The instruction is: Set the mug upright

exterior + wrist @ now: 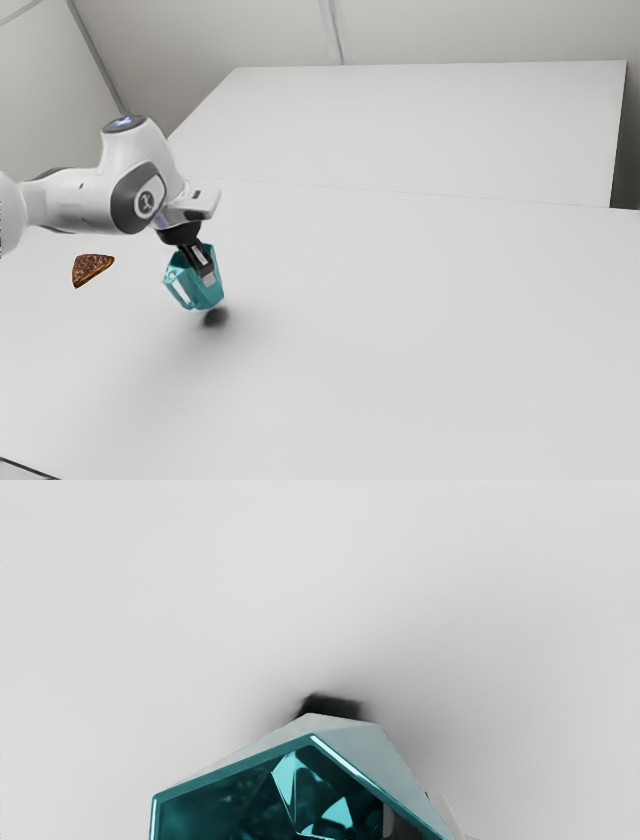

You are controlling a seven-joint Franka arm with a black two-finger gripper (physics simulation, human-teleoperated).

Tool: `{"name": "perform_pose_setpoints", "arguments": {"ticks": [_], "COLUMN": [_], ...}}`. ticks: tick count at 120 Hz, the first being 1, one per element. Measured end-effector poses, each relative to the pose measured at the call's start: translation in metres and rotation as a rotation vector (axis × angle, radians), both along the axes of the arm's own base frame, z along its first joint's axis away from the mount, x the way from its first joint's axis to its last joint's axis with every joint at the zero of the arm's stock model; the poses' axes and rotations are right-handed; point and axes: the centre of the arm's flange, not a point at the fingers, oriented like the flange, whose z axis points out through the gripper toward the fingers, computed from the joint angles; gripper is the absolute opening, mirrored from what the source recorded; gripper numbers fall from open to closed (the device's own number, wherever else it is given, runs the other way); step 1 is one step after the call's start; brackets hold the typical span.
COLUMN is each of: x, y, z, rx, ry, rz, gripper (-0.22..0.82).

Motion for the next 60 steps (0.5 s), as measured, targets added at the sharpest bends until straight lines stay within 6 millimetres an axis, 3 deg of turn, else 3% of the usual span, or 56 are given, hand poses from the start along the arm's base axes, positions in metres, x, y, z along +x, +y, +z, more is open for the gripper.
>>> {"name": "perform_pose_setpoints", "arguments": {"ticks": [23, 43, 60], "x": [0.02, 0.022, 0.022], "y": [-0.04, -0.072, -0.085], "z": [-0.011, -0.02, -0.028], "rx": [0.045, 0.048, 0.049], "ry": [-0.019, -0.026, -0.022], "rz": [0.062, 0.121, 0.181], "gripper": [-0.18, -0.18, -0.18]}}
